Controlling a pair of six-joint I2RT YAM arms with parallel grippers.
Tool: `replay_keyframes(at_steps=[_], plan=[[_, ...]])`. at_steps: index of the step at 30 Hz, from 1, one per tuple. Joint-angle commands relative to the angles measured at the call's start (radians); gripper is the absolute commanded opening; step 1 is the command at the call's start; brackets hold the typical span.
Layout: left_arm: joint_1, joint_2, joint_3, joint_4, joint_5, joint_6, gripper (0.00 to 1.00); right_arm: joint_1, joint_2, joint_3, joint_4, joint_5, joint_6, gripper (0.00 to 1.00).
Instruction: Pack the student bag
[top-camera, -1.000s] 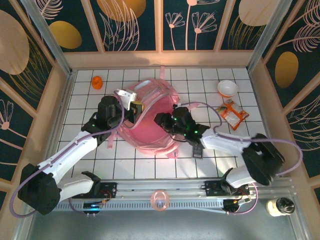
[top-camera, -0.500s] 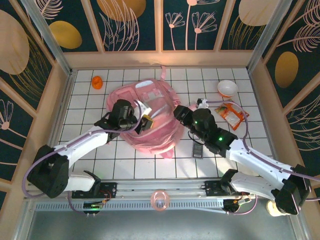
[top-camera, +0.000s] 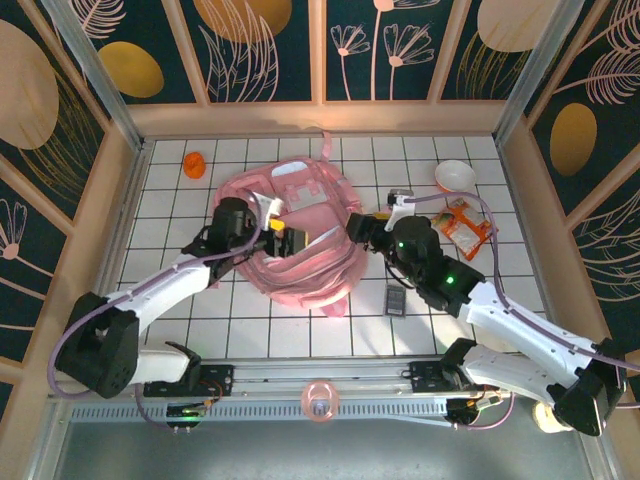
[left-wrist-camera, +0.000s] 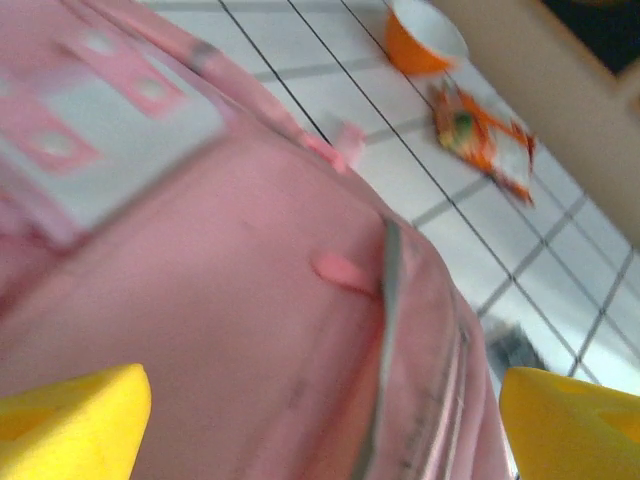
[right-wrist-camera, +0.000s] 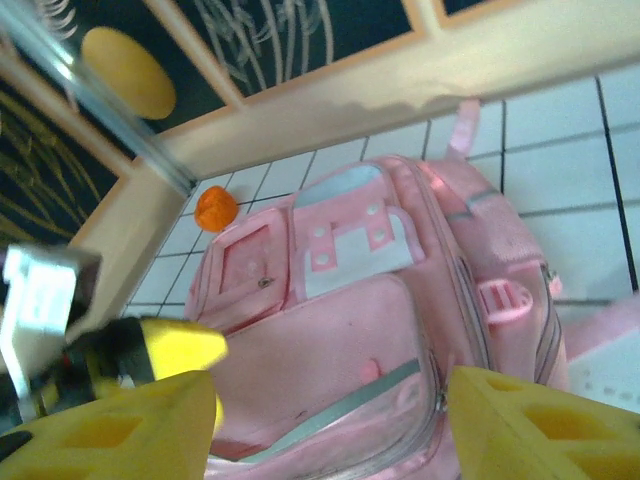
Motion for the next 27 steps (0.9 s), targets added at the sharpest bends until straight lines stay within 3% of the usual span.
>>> replay_keyframes(at_steps=[1, 7, 11, 17, 27], plan=[[0.074, -0.068, -0.018, 0.023, -0.039, -0.186, 0.91, -0.002, 0.006, 0.036, 0.042, -0.114, -0.335, 0.63], [0.179, -0.153, -0.088, -0.030, -0.078, -0.279, 0.93, 0.003, 0.137, 0.101, -0.048, -0.323, -0.711, 0.62], [0.283, -0.173, -0.171, -0.025, -0.030, -0.337, 0.93, 0.040, 0.263, 0.174, -0.142, -0.370, -0.884, 0.60], [0.357, -0.163, -0.277, 0.075, 0.046, -0.447, 0.92, 0.186, 0.458, 0.245, -0.282, -0.272, -1.109, 0.58], [0.359, -0.181, -0.279, 0.042, -0.046, -0.485, 0.91, 0.270, 0.627, 0.265, -0.314, -0.223, -1.185, 0.58]])
